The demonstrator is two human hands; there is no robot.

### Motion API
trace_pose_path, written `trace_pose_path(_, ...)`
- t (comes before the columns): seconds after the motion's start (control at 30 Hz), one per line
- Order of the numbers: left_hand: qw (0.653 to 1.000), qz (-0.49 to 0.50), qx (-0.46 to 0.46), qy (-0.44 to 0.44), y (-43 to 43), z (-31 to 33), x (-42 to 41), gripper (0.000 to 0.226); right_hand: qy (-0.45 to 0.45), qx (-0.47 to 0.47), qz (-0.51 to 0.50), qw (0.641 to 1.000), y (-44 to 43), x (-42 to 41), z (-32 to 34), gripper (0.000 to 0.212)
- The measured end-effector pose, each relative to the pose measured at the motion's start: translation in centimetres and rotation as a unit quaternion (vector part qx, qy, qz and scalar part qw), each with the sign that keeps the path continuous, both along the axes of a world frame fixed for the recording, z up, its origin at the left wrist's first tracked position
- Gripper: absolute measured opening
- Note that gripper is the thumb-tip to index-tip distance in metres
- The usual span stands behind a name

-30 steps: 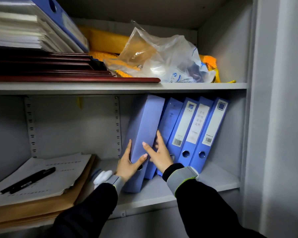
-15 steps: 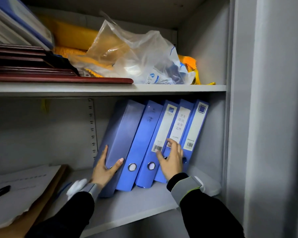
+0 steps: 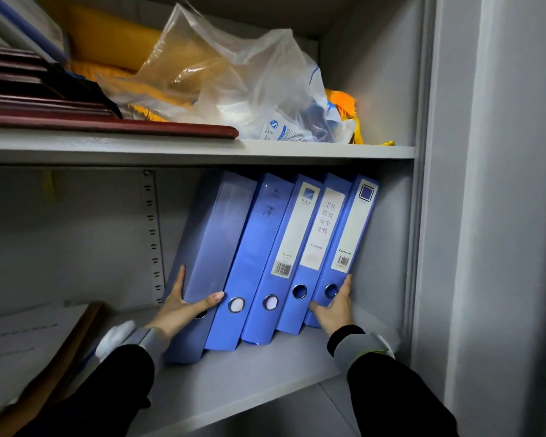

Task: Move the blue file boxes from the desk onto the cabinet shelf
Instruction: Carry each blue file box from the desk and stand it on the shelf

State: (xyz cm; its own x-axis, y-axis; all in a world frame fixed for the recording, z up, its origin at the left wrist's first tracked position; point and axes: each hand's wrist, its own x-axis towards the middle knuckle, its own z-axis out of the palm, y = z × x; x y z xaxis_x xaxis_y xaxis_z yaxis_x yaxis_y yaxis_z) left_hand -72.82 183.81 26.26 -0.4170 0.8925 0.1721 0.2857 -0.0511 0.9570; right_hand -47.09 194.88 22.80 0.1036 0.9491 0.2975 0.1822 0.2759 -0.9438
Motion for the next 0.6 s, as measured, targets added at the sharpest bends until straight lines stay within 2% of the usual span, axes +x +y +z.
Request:
trace_pose_path(0.17,1.000,-0.009,0.014,-0.018,0.2,-0.2,0.2,0.131,-0.057,0.004,-0.035,0.998,-0.4,-0.1,0.2,0.106)
trace_pose_path(0.4,0.998,-0.016,0.048,-0.046,1.2,-0.9,1.5,0.119,-0.109,0.010,-0.064,0.992,-0.5,0.7,0.6,0.105)
trace_pose_path(0.6,0.995,-0.017,0.072,-0.070,2.9,-1.7,4.1,0.115,-0.236,0.027,-0.090,0.967,-0.5,2.2,1.2,0.093)
